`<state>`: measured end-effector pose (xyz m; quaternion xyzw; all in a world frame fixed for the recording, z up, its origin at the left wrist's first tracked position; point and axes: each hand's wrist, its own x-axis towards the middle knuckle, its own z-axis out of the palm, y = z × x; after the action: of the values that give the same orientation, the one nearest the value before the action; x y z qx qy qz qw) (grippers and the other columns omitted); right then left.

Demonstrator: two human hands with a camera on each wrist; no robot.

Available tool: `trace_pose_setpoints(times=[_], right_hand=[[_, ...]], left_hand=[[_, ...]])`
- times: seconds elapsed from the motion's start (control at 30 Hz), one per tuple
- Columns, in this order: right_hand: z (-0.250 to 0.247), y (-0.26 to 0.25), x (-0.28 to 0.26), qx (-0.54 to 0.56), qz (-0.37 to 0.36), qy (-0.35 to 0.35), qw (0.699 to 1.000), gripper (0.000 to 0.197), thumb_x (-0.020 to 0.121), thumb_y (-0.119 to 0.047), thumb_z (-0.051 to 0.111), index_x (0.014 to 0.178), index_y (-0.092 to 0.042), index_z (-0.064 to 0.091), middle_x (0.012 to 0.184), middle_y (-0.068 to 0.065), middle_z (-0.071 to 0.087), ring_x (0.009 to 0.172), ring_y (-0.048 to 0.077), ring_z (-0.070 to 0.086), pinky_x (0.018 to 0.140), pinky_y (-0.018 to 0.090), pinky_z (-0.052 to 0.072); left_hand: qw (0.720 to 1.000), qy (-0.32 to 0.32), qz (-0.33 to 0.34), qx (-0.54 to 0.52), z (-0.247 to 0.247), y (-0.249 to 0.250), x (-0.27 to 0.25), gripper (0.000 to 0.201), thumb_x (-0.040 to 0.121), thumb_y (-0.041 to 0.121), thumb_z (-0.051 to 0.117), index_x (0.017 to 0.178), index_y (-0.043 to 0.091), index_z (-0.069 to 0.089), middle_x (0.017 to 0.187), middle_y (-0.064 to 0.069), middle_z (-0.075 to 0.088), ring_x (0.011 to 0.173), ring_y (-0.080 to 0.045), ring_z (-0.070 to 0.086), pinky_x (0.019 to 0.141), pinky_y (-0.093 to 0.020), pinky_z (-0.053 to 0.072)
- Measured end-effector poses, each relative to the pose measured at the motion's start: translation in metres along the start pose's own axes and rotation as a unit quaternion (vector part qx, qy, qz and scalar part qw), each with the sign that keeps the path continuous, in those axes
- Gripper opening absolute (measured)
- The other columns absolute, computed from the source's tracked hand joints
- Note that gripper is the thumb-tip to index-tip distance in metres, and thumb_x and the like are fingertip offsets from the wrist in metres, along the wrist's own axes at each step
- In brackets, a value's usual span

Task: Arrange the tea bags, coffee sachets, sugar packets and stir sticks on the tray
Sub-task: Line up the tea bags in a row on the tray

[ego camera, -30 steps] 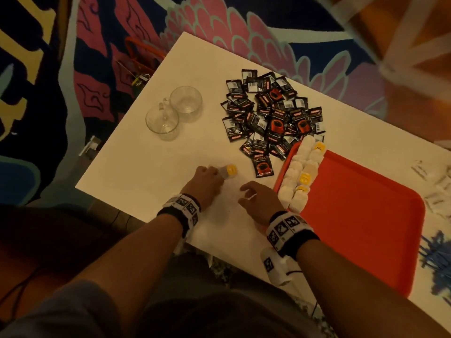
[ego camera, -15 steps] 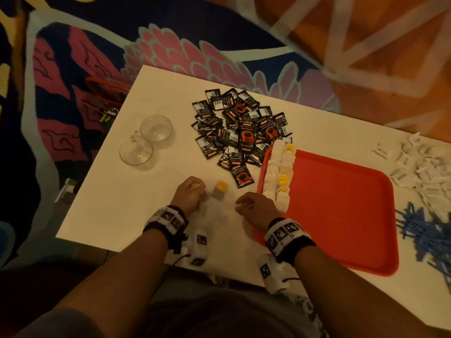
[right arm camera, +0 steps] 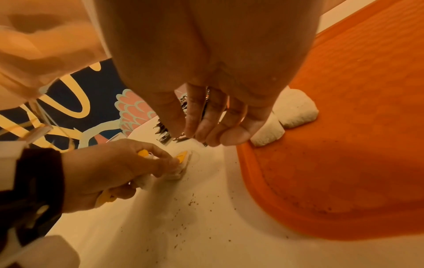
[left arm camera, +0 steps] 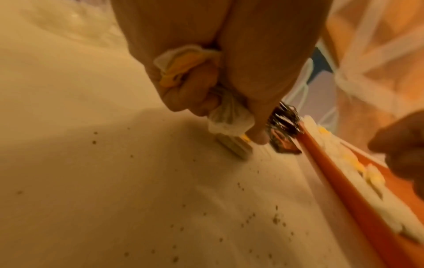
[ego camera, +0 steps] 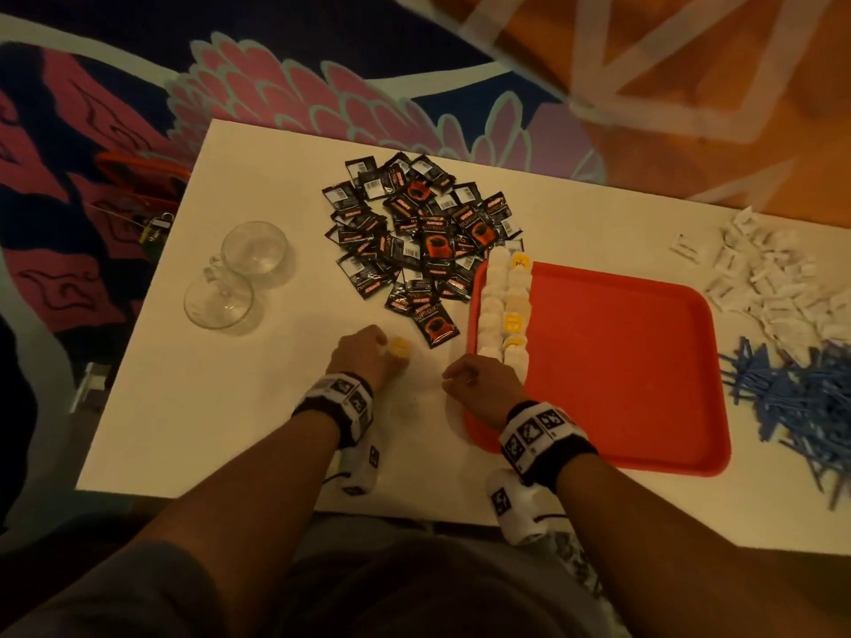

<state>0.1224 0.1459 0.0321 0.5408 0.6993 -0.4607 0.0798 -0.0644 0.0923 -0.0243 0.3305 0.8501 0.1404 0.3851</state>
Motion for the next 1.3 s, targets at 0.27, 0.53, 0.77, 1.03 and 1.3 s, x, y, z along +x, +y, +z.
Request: trace_pose_setpoints(times=[0.27,0.53,0.77,1.03,1.3], right_hand=[[-0.007,0.004,0.0,0.053,0.027,0.016,0.998,0.016,0.091,-0.022,0.065,0.106,-0.02,0.069,0.101,-0.006,0.062,0.099,0.01,0.055,0.079,0.02,0.038],[-0.016,-0.012,0.004,0.185,0.033,0.078,0.979,0.033,0.087,-0.043,0.069,0.111,-0.021,0.065,0.101,-0.006,0.065,0.094,0.011,0.06,0.08,0.027,0.048],[-0.043,-0.026,0.003,0.282,-0.063,0.146,0.946,0.006,0.086,-0.015,0.072,0.084,-0.019,0.069,0.083,0.003,0.071,0.076,0.016,0.066,0.074,0.038,0.056],[-0.098,-0.033,-0.02,0.165,-0.229,0.193,0.94,0.005,0.089,-0.02,0.069,0.085,-0.023,0.067,0.082,-0.012,0.067,0.078,0.002,0.063,0.069,0.017,0.049],[-0.137,-0.017,-0.042,0.189,-0.265,0.21,0.922,0.02,0.085,-0.021,0.074,0.077,-0.038,0.066,0.081,-0.017,0.068,0.08,0.003,0.066,0.078,0.022,0.05]], left_hand=[[0.999,-0.036,0.014,0.021,0.007,0.006,0.004,0.02,0.092,0.04,0.065,0.098,0.022,0.057,0.106,-0.004,0.061,0.089,-0.021,0.053,0.074,-0.031,0.041],[0.961,-0.072,0.085,-0.251,-0.013,0.04,-0.024,0.033,0.082,0.034,0.08,0.111,0.023,0.067,0.106,0.001,0.065,0.089,-0.012,0.066,0.063,-0.023,0.053],[0.952,-0.059,0.169,-0.249,-0.019,0.08,-0.05,0.036,0.082,0.019,0.081,0.114,0.023,0.065,0.101,0.0,0.066,0.082,-0.016,0.069,0.06,-0.025,0.058],[0.935,0.036,0.26,-0.24,-0.054,0.126,-0.079,0.011,0.086,0.027,0.077,0.093,0.034,0.073,0.099,0.016,0.068,0.092,0.002,0.063,0.082,-0.021,0.05],[0.9,0.087,0.314,-0.289,-0.057,0.17,-0.101,0.009,0.084,0.022,0.079,0.082,0.031,0.077,0.085,0.007,0.074,0.085,-0.007,0.067,0.081,-0.028,0.053]])
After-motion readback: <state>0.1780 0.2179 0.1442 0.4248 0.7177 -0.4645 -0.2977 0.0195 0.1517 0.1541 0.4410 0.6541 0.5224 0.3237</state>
